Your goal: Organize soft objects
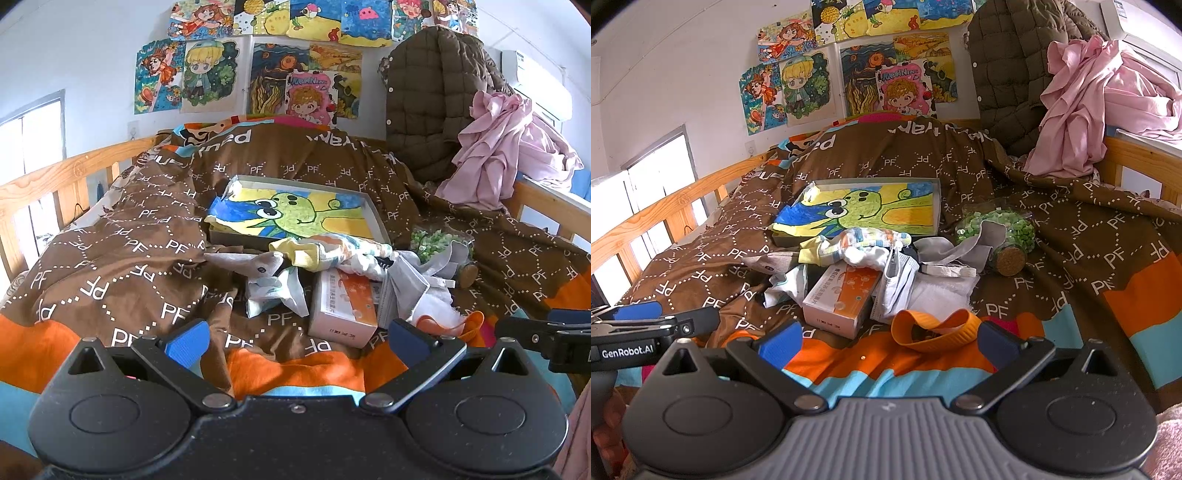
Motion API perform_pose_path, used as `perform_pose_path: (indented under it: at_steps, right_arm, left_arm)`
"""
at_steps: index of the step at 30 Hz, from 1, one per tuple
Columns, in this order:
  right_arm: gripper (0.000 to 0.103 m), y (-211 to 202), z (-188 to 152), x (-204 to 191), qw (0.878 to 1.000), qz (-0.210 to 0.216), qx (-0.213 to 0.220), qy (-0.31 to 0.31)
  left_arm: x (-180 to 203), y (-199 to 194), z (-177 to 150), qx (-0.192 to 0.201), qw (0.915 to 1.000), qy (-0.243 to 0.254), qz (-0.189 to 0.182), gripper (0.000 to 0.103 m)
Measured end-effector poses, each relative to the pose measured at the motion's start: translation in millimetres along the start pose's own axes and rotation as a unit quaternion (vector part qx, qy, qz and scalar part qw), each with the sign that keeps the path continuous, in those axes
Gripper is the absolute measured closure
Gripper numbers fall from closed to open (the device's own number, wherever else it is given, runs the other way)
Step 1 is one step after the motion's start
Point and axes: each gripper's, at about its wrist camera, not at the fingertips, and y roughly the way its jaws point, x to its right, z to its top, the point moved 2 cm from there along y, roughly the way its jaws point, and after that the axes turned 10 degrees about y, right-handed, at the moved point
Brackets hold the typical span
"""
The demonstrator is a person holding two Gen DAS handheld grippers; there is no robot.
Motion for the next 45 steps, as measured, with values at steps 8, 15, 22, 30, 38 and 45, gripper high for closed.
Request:
perform_pose_path:
  at_steps: [8,15,22,30,38,45]
  right_arm:
    - [0.0,2.0,-1.3,-0.5,1.0,0.0,0.0,0.0]
    - [0.0,2.0,-1.2,-0.2,1.0,0.0,0.0,0.0]
    - [0.0,2.3,-1.4,0.2,1.0,0.0,0.0,0.0]
    - [0.0,2.8,-1.7,0.5,1.0,0.001,0.0,0.001]
    - [0.0,3.9,-1.5,3.2,1.0,0.0,0.001,0.002]
    - [0.0,1.6,-0.3,-3.7,1.0,-0.003,0.004,0.004]
  left_arm:
    - [-0.8,0.7,-0.5,-0.004,1.0,-0.003,0.002,0.001]
    - [-1.3,1.2,-0.8,-0.004,1.0,-0.003,0.001,0.001]
    - [-2.1,1.9,0.1,-0.01,0.9999,-0.005,0.004,0.001]
    - [-2.7,1.9,-0.4,-0.011,0.9999,-0.006,0.005,0.001]
    - [-3.1,2.3,-0.4,-0.014,0.9999,-0.005,0.005,0.001]
    - [-3.0,2.9,-0.5,-0.014,0.9999,-0.006,0.007,0.001]
